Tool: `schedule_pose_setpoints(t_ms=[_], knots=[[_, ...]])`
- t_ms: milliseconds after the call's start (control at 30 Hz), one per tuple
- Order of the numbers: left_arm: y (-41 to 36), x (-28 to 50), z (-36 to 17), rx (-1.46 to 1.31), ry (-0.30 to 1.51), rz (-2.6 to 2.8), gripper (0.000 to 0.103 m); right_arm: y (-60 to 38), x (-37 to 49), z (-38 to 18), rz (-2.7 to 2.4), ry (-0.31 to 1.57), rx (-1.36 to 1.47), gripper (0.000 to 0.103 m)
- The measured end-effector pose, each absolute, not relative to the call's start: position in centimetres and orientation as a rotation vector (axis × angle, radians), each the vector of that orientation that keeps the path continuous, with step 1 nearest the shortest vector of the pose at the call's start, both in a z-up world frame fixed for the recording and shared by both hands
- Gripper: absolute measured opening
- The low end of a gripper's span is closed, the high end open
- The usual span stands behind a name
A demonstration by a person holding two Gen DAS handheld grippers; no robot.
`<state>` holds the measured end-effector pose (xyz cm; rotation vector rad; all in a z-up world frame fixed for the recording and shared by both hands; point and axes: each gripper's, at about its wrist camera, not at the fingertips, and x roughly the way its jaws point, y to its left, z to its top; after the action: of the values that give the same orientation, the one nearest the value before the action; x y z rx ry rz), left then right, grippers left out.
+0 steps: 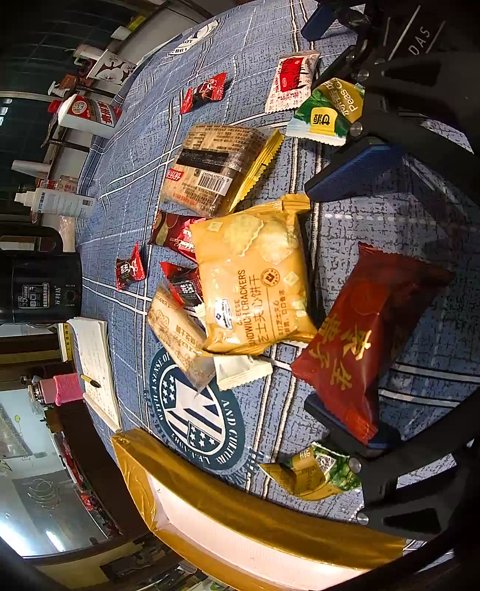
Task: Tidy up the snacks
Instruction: 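Move both tools toward the snack packets on the tablecloth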
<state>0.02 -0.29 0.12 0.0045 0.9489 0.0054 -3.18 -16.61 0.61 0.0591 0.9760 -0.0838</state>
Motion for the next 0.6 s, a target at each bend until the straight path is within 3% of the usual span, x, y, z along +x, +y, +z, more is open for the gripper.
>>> schedule_pose_setpoints(t_ms=[600], knots=[[0.3, -0.6, 0.6, 0.034, 1.084, -0.095, 0.102, -17.7, -2.7, 1.2, -0.005, 1.021, 0.140, 0.103]])
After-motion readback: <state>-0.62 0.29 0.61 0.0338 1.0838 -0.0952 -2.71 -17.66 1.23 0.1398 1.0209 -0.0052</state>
